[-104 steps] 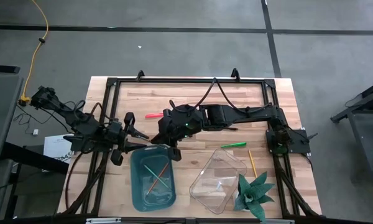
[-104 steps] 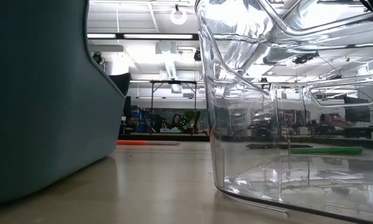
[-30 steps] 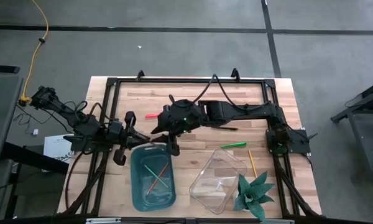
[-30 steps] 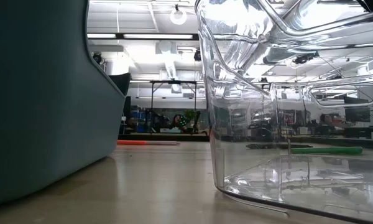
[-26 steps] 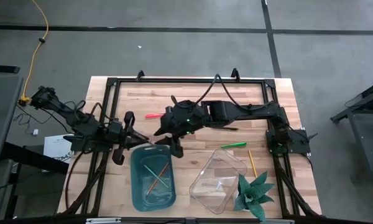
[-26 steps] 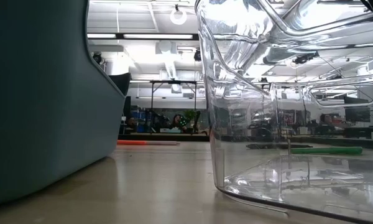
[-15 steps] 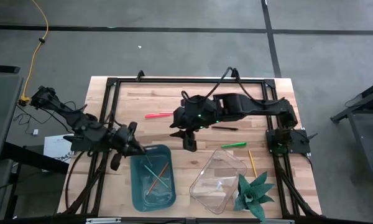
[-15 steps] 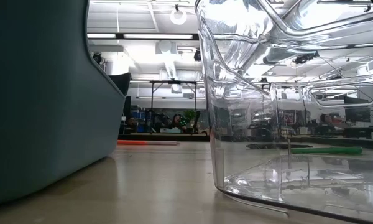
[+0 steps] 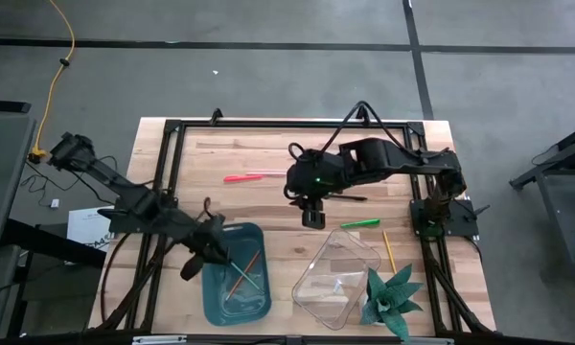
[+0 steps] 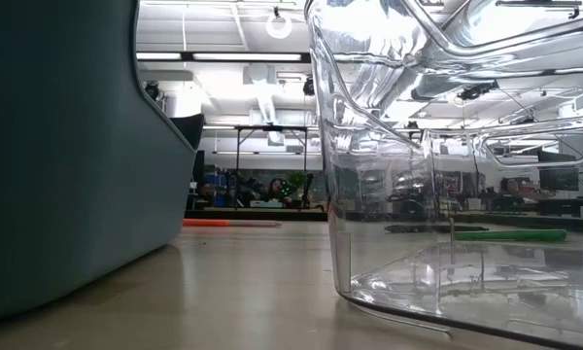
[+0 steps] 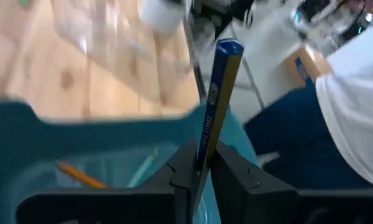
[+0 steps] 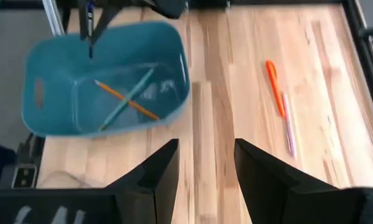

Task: Sort pens & pencils
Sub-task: Put the dark blue pencil into the blue bin, then put the yellow pencil into the blue bin

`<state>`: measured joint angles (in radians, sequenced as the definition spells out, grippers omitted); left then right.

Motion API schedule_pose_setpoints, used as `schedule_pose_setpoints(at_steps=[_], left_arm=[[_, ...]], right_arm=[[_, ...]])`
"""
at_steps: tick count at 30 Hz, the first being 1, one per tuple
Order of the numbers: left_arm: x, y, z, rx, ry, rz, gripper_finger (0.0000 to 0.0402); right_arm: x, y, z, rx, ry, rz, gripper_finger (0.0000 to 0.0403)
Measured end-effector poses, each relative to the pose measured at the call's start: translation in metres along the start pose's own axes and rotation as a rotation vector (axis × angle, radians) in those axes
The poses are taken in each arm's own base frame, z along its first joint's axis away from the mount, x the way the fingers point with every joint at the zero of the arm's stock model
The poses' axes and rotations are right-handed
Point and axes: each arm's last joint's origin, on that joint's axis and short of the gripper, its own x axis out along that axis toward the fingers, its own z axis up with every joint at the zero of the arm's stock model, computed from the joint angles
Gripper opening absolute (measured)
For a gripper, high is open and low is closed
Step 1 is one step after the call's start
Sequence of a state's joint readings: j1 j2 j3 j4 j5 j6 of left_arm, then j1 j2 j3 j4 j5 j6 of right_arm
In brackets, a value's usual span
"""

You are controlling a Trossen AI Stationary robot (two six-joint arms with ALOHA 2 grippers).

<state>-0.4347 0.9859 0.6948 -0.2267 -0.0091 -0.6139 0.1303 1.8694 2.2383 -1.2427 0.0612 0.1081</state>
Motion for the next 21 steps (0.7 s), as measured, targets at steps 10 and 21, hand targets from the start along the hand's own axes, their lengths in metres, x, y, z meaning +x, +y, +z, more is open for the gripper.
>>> schedule_pose_setpoints(at_steps=[10, 21], left_arm=[[0.017, 0.003, -0.007, -0.047, 0.09, 0.011, 0.003], [0.016, 0.005, -0.008, -0.04, 0.098, 0.041, 0.0161]], right_arm=[[-0.001, 0.007, -0.005, -0.012, 0.042, 0.009, 0.0144], [-0.002, 0.01, -0.014, -0.026, 0.127, -0.004, 0.0144]])
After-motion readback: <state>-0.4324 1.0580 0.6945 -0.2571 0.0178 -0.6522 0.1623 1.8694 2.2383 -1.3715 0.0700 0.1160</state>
